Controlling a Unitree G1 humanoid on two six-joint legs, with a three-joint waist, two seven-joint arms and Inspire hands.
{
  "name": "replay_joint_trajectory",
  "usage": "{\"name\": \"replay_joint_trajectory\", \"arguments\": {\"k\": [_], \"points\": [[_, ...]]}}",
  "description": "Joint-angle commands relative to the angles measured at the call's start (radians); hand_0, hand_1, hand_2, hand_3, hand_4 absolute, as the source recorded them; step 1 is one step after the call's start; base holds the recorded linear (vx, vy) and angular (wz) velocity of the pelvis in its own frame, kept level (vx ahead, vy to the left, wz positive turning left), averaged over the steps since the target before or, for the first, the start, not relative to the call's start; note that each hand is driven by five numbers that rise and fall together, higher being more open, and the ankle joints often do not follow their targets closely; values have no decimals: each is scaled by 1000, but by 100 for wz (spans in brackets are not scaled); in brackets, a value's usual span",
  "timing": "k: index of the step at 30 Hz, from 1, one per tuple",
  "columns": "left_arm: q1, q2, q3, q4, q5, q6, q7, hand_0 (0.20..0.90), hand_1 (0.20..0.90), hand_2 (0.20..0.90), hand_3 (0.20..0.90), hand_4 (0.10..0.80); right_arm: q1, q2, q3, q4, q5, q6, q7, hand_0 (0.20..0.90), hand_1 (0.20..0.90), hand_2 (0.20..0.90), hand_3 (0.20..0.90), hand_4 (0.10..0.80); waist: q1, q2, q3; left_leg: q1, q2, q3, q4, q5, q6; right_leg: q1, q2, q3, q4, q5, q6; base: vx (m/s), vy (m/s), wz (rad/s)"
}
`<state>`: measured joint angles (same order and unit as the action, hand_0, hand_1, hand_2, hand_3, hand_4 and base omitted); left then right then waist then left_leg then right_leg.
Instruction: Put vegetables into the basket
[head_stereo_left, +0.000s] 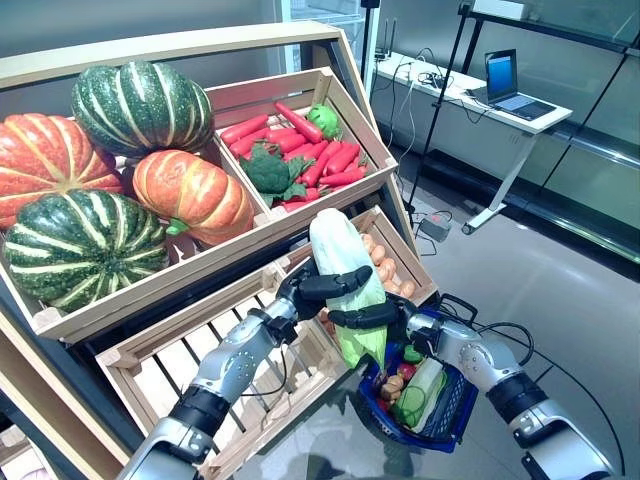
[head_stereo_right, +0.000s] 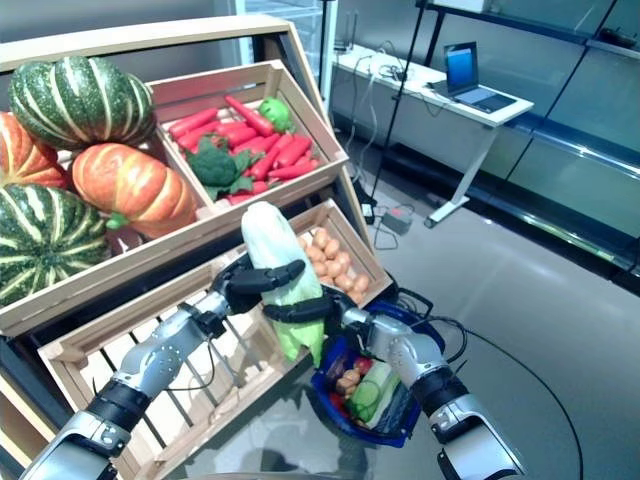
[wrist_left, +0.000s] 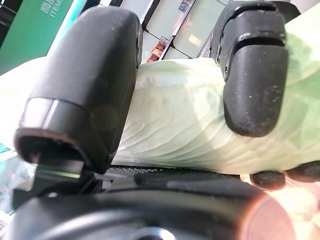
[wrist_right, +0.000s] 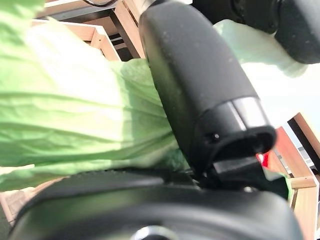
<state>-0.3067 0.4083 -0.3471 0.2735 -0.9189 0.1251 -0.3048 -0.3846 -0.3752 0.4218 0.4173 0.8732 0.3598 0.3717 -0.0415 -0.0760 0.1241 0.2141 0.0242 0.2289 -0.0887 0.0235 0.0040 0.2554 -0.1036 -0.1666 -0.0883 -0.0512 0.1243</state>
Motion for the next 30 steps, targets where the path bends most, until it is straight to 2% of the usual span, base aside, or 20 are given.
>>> {"name": "replay_joint_trajectory", "arguments": {"k": [1,2,3,4,7,15,23,30], "points": [[-92,-165,-24,-227,-134,-75,-195,300,300,300,300,400,-60,48,-150,21,160,-123,-74,300,300,300,300,400,2,44,-55,30,-3,-3,1,-119,3,-40,62,-9,1,16,-83,0,0,0],[-87,-160,-22,-226,-134,-75,-193,455,455,455,455,504,-43,48,-163,19,163,-136,-77,300,300,300,300,400,-1,44,-52,29,-2,-1,1,-119,4,-43,62,-8,1,18,-83,0,0,0],[-85,-156,-20,-224,-132,-78,-191,752,752,752,752,701,-33,47,-168,21,159,-144,-75,300,300,300,300,400,-2,45,-49,28,-2,1,1,-119,4,-44,63,-7,1,18,-83,0,0,0],[-83,-154,-18,-221,-126,-77,-189,900,900,900,900,800,-26,44,-173,22,146,-150,-73,300,300,300,300,400,-4,45,-47,28,-2,2,1,-119,4,-45,63,-7,1,18,-82,0,0,0],[-72,-148,-4,-214,-119,-77,-188,900,900,900,900,800,3,26,-178,35,84,-165,-66,300,300,300,300,400,-7,45,-45,27,-1,8,1,-122,5,-48,62,-5,1,17,-81,3,4,-3],[-22,-118,40,-216,-77,-83,-182,900,900,900,900,800,124,-9,-249,78,123,-181,-67,300,300,300,300,400,-17,46,-41,30,3,20,1,-125,6,-48,64,1,1,18,-79,14,3,-5],[-19,-101,88,-191,-80,-92,-161,900,900,900,900,800,218,-19,-328,161,122,-217,-30,300,300,300,300,400,-28,46,-32,28,4,26,1,-127,7,-53,67,11,1,19,-76,1,-9,-2],[-20,-101,127,-188,-69,-105,-131,900,900,900,900,800,255,-25,-385,175,147,-258,-53,300,300,300,300,400,-37,44,-23,29,6,25,1,-128,6,-50,70,16,1,17,-77,-3,-6,-2]]}}
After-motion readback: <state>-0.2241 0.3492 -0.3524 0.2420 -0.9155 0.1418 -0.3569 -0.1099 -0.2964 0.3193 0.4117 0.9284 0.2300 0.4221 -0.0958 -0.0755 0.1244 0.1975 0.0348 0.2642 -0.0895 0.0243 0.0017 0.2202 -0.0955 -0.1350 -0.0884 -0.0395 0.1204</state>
